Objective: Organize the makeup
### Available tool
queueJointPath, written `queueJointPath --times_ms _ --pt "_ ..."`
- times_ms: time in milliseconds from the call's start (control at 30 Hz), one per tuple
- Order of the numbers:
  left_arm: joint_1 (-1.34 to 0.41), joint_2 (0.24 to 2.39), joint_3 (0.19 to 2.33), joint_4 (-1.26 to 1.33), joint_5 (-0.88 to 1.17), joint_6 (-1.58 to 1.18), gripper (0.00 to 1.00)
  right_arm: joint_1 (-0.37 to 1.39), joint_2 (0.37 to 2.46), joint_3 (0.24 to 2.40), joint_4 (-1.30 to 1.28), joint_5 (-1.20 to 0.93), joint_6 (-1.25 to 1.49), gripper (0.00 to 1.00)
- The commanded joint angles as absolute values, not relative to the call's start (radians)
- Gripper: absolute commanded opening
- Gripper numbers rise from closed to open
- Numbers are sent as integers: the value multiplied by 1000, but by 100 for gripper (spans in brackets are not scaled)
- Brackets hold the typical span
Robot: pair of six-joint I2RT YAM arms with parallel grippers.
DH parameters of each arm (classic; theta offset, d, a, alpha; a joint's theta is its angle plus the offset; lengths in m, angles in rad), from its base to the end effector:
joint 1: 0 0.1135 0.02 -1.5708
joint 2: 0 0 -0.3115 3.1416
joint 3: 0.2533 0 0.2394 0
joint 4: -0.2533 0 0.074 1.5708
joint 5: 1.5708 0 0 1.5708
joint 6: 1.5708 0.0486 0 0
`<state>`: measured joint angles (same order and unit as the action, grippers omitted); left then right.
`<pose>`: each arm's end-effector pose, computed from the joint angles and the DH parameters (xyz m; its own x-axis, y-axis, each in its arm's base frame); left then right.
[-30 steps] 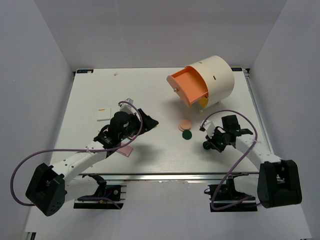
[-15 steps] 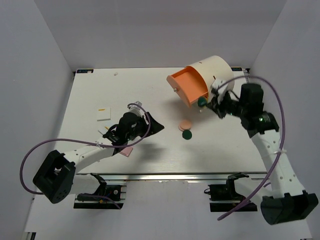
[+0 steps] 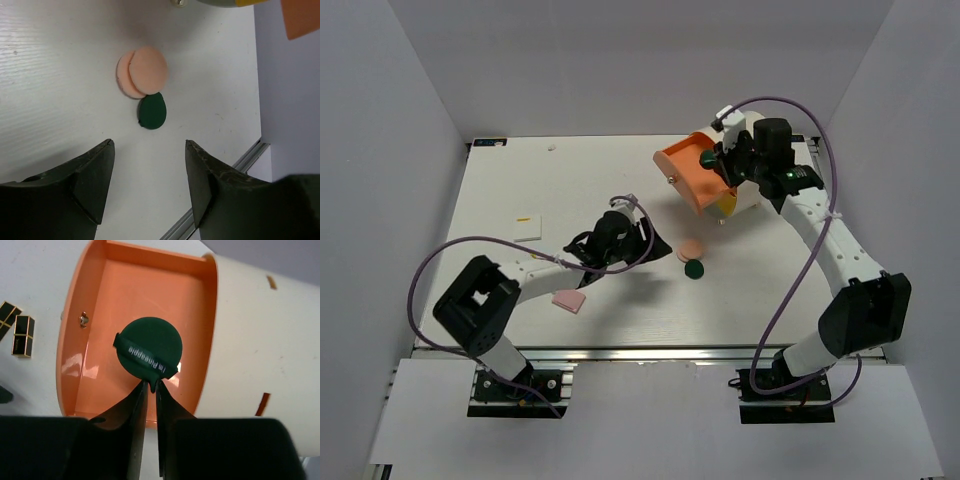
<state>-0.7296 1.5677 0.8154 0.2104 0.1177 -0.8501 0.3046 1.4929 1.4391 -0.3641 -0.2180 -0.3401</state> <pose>0.2452 -0.2269 0.2474 -0.8074 -0.2789 -0.5199 0.1975 0.7026 -0.6837 0.3225 0.1124 0.4222 -0.2044 -0.4057 -0.8909 -0.5829 0.7816 -0.2221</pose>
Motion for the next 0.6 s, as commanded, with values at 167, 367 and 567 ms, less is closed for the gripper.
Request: queueJointPath --times_ms 167,367,567 --pt "-785 1795 1037 204 63 -844 62 313 1496 1493 -333 -187 -339 54" --pt "-801 1940 1212 98 14 -828 56 285 1404 1483 -364 -233 -299 60" --pt "-804 2031 1321 32 0 -822 54 246 1273 1350 -374 -255 -278 60"
